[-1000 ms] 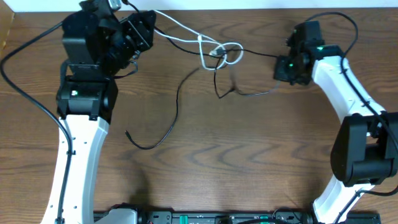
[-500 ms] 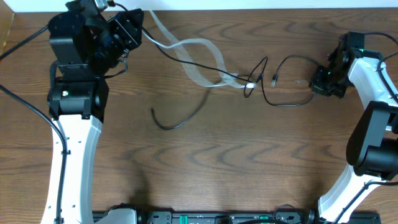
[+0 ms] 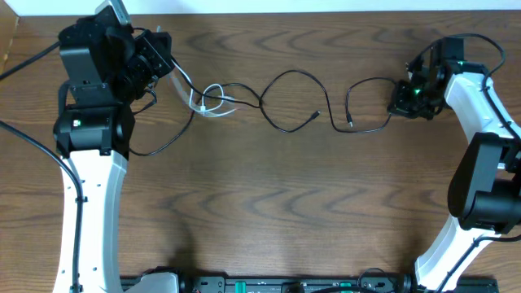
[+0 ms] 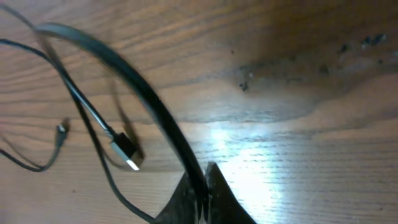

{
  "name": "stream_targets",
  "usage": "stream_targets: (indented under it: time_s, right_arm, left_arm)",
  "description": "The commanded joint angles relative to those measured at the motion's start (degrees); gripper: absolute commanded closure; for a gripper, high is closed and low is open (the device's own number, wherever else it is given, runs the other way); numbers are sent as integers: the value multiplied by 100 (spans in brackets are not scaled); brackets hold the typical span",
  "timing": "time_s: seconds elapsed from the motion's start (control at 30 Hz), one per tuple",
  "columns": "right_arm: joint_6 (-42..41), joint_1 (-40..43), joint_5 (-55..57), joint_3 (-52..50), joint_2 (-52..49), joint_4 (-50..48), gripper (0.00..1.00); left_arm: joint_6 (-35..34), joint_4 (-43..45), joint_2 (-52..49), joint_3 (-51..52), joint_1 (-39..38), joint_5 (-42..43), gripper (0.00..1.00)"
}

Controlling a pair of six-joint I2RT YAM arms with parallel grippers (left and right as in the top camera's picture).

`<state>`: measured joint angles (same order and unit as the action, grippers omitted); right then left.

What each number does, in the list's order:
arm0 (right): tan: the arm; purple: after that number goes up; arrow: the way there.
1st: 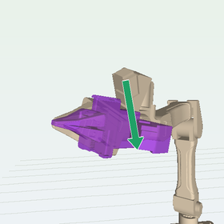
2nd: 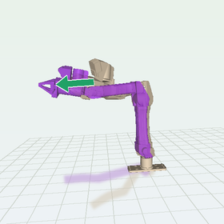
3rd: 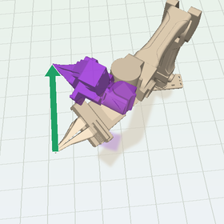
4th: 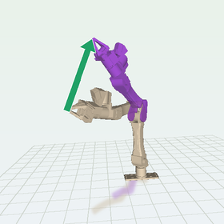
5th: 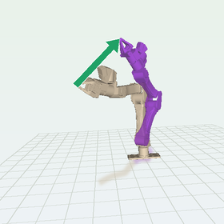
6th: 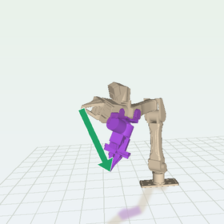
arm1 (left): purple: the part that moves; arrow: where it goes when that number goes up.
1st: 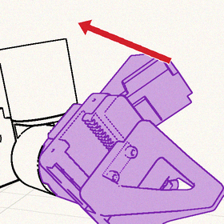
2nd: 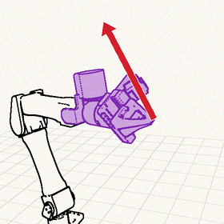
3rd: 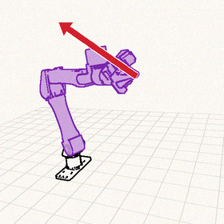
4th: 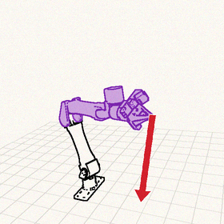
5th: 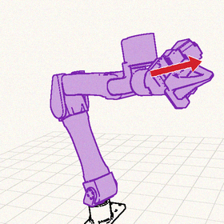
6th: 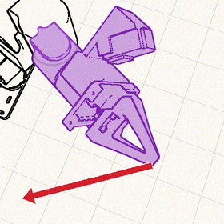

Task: Untangle cables
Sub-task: 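Pull the left gripper up-left and the right gripper right, stretching cables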

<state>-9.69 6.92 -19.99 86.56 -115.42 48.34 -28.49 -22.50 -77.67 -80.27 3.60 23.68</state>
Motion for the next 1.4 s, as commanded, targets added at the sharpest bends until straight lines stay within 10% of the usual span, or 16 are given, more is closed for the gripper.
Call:
stream_targets:
  time_s: [0.0, 0.07, 0.23, 0.67, 1.0, 1.1, 1.37]
  right_arm:
    - [507, -61, -638, 271, 79, 26, 49]
    - [1117, -114, -1414, 455, 79, 192, 28]
    - [1239, -562, -1556, 1346, 79, 564, 21]
    - [-2201, -2439, -398, 1574, -708, -1386, 28]
    - [-3324, -2839, -758, 1574, -1786, -2566, 29]
    - [-3506, -2959, -837, 1574, -2052, -2977, 38]
    - [-4059, -2951, -1027, 1585, -2079, -4948, 99]
  left_arm:
    - [240, 31, 52, -48, -7, 691, 93]
    - [352, 68, 55, -48, -7, 1029, 93]
    - [444, 509, 76, -48, 0, 2240, 93]
    - [-356, 1661, 260, -48, -2, 3272, 93]
    - [-354, 1532, 363, -48, -2, 3289, 93]
    - [-354, 1508, 363, -48, -2, 3294, 93]
    - [-350, 1154, 363, -48, -9, 3292, 93]
